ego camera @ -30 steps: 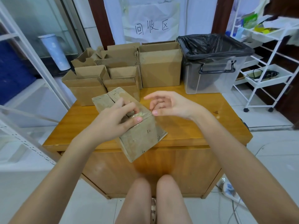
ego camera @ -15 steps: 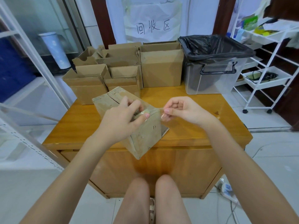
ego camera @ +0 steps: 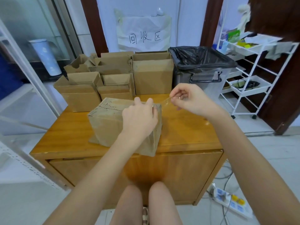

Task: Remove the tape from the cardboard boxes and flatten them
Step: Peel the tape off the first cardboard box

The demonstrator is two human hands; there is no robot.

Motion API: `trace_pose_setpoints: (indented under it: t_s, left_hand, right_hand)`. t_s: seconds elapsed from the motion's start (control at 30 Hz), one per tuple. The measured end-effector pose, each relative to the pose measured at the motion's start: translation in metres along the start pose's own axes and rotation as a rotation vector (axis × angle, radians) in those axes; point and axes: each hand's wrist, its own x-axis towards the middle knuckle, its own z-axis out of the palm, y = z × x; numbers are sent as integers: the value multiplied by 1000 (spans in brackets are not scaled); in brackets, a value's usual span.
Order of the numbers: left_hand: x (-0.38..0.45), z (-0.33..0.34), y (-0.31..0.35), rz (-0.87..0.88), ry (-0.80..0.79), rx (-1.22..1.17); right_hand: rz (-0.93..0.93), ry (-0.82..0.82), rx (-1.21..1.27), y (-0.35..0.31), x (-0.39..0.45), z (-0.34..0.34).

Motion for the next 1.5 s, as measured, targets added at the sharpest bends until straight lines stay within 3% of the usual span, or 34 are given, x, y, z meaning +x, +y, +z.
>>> trace_pose_setpoints:
  t_s: [0.33, 0.43, 0.6, 0.77, 0.93, 1.13, 1.27, 1.37, 1.5]
  left_hand:
    - [22, -5, 14, -96, -131, -71]
    - [31, -5, 2, -58, -165, -121]
    - [32, 6, -14, 50, -167, -668]
    - [35, 12, -13, 103, -215, -715]
    - [35, 15, -13, 136, -211, -710]
    - [30, 16, -14, 181, -126, -712]
    - [27, 19, -12, 192, -53, -738]
    - [29, 22, -13, 220, 2, -764]
    - [29, 28, -13, 234, 81, -769]
  right_hand:
    - [-37, 122, -157, 3, -2, 0]
    - [19, 158, 5, 8, 1, 1]
    - [119, 167, 457, 19, 8, 5]
    - [210, 196, 713, 32, 11, 17]
    - [99, 194, 484, 28, 21, 20]
    - [-132, 13, 96, 18, 39, 16]
    - [-1, -177, 142, 15, 45, 16]
    - [-24, -193, 109, 16, 51, 19]
    - [78, -261, 144, 19, 50, 17]
